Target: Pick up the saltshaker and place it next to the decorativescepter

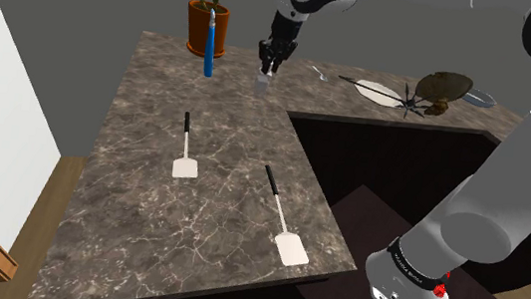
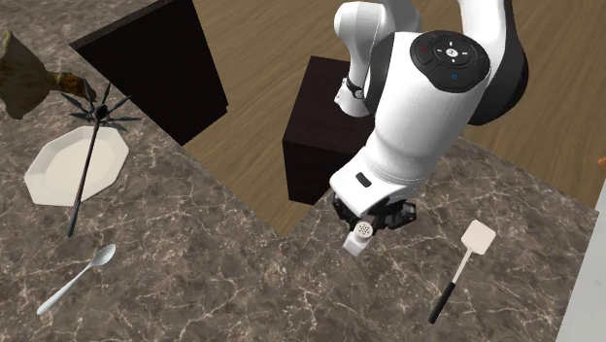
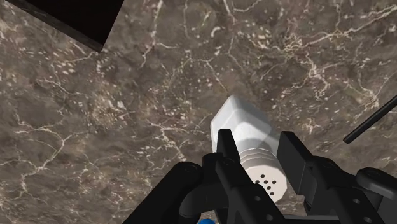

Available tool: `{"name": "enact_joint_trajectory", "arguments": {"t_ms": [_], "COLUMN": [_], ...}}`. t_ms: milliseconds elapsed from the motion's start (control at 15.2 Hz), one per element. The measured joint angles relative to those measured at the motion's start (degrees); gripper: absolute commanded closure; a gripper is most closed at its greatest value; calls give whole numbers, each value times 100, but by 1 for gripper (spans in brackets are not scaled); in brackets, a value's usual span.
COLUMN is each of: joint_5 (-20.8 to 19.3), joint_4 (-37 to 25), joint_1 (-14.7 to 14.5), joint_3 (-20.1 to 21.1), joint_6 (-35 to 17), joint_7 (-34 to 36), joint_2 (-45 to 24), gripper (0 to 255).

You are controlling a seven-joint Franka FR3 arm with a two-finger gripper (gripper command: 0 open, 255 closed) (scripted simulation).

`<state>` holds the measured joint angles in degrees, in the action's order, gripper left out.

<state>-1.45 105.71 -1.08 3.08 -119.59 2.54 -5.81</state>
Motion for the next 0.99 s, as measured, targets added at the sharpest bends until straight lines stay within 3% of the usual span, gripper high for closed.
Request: {"name": "enact_joint_trajectory", "arguments": {"t_ms": [990], "joint_5": [14], "joint_4": [-999], "joint_1": [-6], "joint_3": [7], "joint_6": [1094], "joint_7": [-18], "joint_2": [96], "gripper": [255]}}
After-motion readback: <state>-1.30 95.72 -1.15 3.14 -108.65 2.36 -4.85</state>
